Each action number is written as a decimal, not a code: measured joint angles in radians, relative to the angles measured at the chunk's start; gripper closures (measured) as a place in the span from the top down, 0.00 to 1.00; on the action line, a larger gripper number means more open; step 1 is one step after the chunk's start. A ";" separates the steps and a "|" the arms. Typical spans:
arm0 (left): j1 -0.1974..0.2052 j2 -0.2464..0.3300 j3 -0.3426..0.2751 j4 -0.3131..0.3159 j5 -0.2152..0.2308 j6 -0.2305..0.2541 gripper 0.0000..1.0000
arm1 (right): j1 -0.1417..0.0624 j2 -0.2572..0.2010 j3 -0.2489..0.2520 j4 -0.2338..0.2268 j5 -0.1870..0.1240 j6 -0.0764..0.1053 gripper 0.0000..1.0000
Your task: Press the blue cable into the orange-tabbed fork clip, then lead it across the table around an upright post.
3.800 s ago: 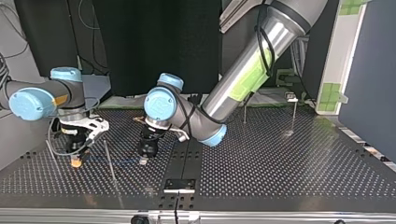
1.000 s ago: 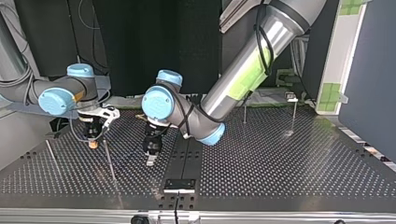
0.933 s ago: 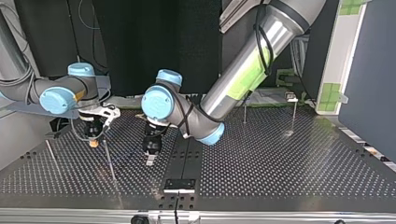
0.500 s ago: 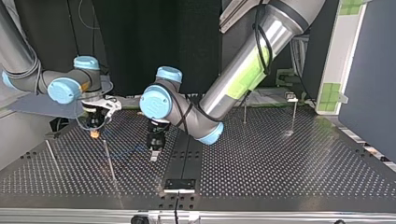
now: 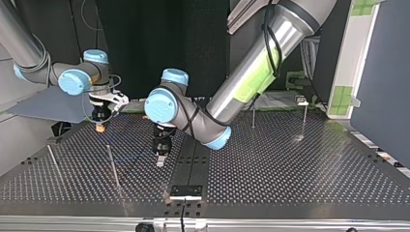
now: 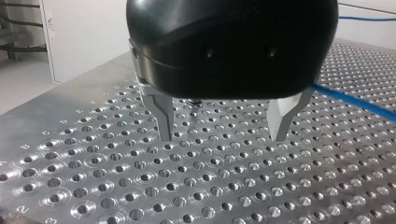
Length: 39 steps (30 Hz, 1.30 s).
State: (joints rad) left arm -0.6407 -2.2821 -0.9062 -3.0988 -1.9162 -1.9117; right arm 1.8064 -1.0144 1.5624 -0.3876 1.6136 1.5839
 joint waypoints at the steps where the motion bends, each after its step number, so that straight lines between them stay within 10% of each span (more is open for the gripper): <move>1: 0.000 0.000 0.000 0.000 0.000 0.000 1.00 | 0.001 0.000 0.008 -0.008 0.007 -0.002 0.00; 26: 0.001 0.000 0.000 -0.001 0.000 -0.006 1.00 | 0.024 0.003 0.216 -0.216 0.096 -0.027 0.00; 39: -0.001 0.000 0.000 -0.003 0.000 -0.005 1.00 | 0.051 0.002 0.318 -0.318 0.124 -0.111 0.00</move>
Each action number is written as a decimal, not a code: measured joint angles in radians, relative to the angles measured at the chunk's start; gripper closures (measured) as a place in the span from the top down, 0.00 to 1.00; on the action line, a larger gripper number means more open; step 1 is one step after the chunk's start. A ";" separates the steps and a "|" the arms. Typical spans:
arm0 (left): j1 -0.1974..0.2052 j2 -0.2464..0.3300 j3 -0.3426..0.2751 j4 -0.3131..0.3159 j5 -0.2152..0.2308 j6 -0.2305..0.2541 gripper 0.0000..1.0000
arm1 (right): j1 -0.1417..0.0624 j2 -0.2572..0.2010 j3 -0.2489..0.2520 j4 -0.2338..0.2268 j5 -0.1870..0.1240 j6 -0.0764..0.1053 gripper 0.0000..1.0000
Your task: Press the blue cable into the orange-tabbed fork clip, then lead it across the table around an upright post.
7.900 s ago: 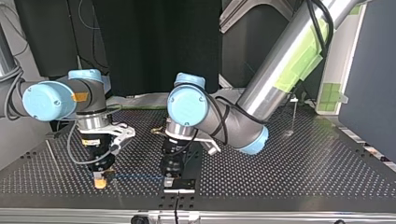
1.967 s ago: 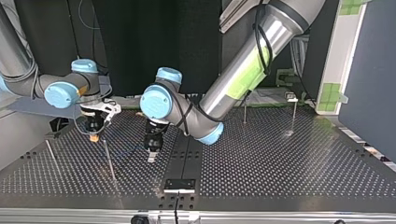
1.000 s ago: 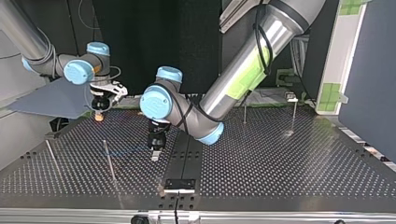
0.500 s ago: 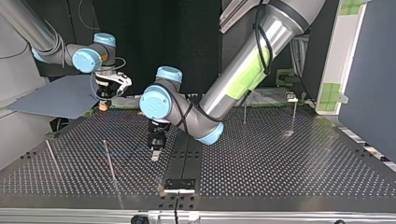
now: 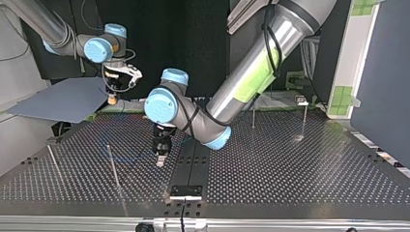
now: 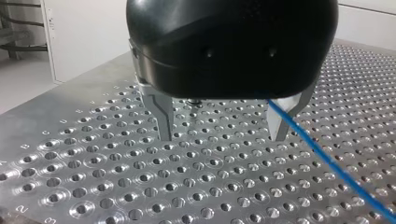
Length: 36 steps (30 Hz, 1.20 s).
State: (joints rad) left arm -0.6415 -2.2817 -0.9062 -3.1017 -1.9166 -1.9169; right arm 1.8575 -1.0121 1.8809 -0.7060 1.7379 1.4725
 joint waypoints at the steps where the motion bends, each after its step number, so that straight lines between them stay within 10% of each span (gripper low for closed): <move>1: 0.000 0.000 0.000 0.000 0.000 0.001 1.00 | 0.002 0.000 0.007 -0.007 0.001 -0.002 0.00; 16: 0.000 0.000 0.000 0.000 0.000 0.001 1.00 | 0.018 0.002 0.149 -0.149 0.004 -0.012 0.00; 29: 0.000 0.000 0.000 0.000 0.000 0.001 1.00 | 0.056 0.001 0.284 -0.284 0.003 -0.097 0.00; 36: 0.000 0.000 0.000 0.000 0.000 0.001 1.00 | 0.066 0.001 0.360 -0.361 -0.001 -0.076 0.00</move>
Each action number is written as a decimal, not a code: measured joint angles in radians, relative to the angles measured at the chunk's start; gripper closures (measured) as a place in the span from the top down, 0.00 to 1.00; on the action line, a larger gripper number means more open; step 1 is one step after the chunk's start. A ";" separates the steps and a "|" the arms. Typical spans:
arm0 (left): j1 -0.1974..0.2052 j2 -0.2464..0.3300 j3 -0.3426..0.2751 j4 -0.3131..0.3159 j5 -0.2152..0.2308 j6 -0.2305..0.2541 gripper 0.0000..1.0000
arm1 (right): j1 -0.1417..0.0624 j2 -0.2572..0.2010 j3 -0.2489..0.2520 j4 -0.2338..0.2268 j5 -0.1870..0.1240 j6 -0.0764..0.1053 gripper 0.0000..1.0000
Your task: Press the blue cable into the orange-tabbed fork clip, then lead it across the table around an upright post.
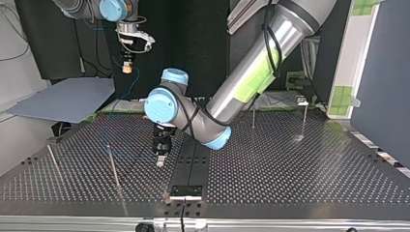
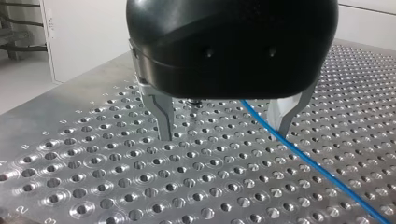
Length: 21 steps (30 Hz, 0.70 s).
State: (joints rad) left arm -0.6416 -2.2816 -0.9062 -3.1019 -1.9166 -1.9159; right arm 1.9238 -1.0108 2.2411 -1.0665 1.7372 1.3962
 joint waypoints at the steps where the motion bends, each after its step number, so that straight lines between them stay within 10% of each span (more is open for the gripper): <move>1: 0.000 0.000 0.000 0.000 0.000 0.000 1.00 | -0.001 0.000 0.007 -0.009 0.000 0.003 0.00; 21: 0.002 0.000 0.000 -0.003 0.001 0.000 1.00 | -0.034 0.105 -0.047 -0.215 0.089 0.074 0.00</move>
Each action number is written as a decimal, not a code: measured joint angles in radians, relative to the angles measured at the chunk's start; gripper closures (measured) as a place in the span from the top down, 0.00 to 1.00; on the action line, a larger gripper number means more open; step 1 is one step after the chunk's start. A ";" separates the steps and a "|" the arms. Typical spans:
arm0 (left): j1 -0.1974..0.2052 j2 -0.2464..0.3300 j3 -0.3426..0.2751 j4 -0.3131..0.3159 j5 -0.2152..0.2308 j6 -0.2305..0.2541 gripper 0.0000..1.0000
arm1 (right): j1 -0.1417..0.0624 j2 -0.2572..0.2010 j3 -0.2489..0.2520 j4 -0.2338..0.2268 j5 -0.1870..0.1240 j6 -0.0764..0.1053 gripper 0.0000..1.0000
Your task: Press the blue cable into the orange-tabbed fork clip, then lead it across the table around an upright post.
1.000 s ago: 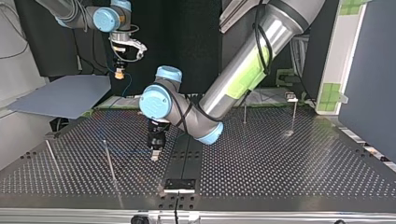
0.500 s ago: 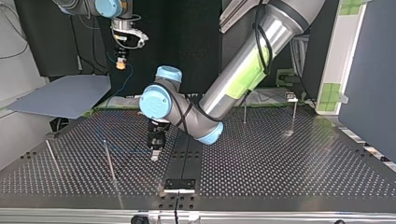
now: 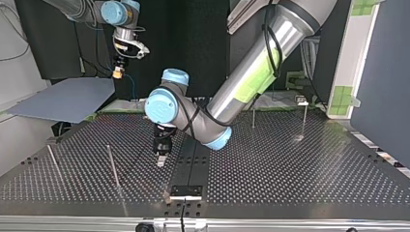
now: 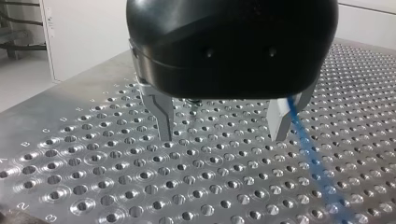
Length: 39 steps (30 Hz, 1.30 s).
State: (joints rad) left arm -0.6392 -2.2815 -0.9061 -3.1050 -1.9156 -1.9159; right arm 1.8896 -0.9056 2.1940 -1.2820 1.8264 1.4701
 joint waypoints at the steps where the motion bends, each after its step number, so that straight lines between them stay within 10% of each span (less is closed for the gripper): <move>1: 0.000 0.000 0.000 0.000 0.000 0.000 1.00 | -0.001 0.009 -0.001 -0.009 0.004 0.002 0.00; 7: 0.001 0.000 0.000 -0.003 0.000 0.000 1.00 | -0.022 0.071 -0.041 -0.035 0.006 0.040 0.00; 19: -0.002 0.000 0.000 -0.029 -0.001 0.008 1.00 | -0.073 0.142 -0.169 0.074 -0.009 0.082 0.00; 39: -0.014 0.000 0.000 -0.051 -0.007 0.023 1.00 | -0.151 0.247 -0.292 0.124 -0.070 0.152 0.00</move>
State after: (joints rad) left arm -0.6530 -2.2815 -0.9060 -3.1564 -1.9230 -1.8926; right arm 1.7384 -0.6585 1.9025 -1.1579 1.7568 1.6219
